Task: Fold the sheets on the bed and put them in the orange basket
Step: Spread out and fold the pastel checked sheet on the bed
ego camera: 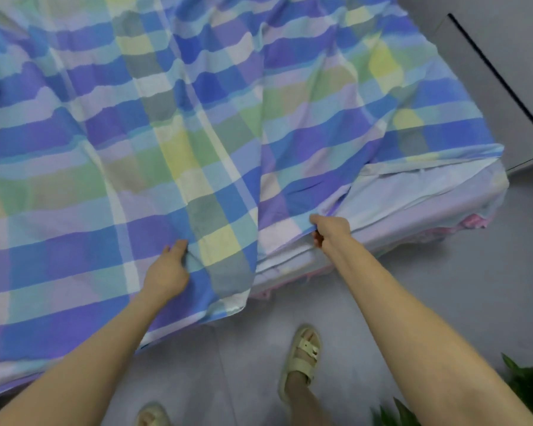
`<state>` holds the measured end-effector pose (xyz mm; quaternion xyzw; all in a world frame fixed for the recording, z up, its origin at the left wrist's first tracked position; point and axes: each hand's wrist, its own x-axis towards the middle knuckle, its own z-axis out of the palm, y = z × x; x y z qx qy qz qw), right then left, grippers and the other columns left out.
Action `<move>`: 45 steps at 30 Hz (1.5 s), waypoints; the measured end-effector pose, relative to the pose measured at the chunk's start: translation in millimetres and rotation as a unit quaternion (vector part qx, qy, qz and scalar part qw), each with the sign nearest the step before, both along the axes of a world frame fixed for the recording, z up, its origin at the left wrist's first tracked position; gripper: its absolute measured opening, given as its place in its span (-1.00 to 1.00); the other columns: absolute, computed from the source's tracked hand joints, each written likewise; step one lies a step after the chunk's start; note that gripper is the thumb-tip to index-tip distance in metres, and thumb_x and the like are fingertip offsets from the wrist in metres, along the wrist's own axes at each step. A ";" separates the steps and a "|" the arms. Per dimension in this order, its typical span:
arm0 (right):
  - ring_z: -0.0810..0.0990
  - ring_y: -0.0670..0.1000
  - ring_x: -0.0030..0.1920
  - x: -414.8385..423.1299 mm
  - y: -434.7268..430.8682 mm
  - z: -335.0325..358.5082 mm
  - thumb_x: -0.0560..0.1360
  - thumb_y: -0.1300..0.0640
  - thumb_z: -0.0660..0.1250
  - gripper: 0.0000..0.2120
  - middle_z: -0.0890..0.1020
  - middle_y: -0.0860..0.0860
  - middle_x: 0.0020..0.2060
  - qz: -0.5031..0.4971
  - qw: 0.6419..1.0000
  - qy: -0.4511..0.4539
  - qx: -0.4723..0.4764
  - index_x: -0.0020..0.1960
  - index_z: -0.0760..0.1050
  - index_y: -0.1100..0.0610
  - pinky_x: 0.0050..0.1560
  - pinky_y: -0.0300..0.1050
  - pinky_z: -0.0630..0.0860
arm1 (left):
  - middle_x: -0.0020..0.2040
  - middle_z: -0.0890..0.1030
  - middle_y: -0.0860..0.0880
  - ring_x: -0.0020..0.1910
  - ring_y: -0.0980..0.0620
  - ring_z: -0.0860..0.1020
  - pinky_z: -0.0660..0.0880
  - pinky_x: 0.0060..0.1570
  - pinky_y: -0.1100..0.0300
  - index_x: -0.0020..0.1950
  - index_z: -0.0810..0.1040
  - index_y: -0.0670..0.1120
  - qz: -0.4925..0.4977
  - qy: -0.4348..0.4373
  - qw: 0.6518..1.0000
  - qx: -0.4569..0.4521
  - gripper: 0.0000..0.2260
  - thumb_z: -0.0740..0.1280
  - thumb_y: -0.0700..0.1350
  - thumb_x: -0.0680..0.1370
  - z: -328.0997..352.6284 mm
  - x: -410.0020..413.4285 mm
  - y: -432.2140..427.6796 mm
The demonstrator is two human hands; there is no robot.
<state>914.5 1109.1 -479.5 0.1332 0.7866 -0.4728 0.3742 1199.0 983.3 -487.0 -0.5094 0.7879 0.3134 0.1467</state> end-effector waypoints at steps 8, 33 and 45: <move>0.54 -0.10 -0.43 -105.1 83.7 14.8 0.54 0.27 0.27 -0.81 0.53 0.04 -0.33 -0.019 0.999 0.030 -0.031 -0.24 0.46 0.13 -0.46 -0.25 0.51 | 0.55 -0.03 -0.17 0.52 -0.17 0.01 0.15 0.39 -0.01 0.54 0.01 -0.13 0.032 -0.093 0.995 0.021 -0.36 0.11 -0.42 0.50 0.3 -12.7 12.5; 0.52 -0.05 -0.50 -118.3 115.9 -8.2 0.51 0.22 0.33 -0.97 0.57 -0.03 -0.50 -0.230 0.973 -0.016 0.007 -0.11 0.51 0.17 -0.50 -0.29 0.46 | 0.56 -0.06 -0.02 0.53 -0.06 -0.02 0.24 0.32 0.02 0.55 -0.05 -0.04 -0.021 -0.135 0.988 0.069 -0.29 0.07 -0.46 0.48 -15.4 -5.1 -8.2; 0.53 0.10 -0.30 -122.6 126.3 0.4 0.34 0.16 0.44 -0.82 0.56 0.09 -0.26 0.037 0.982 0.088 0.162 -0.26 0.42 0.04 -0.21 -0.03 0.58 | 0.52 0.16 -0.14 0.48 -0.14 0.18 0.29 0.33 0.02 0.52 0.09 -0.11 -0.047 -0.212 0.973 0.086 -0.47 0.12 -0.32 0.57 -6.7 -13.2 -13.5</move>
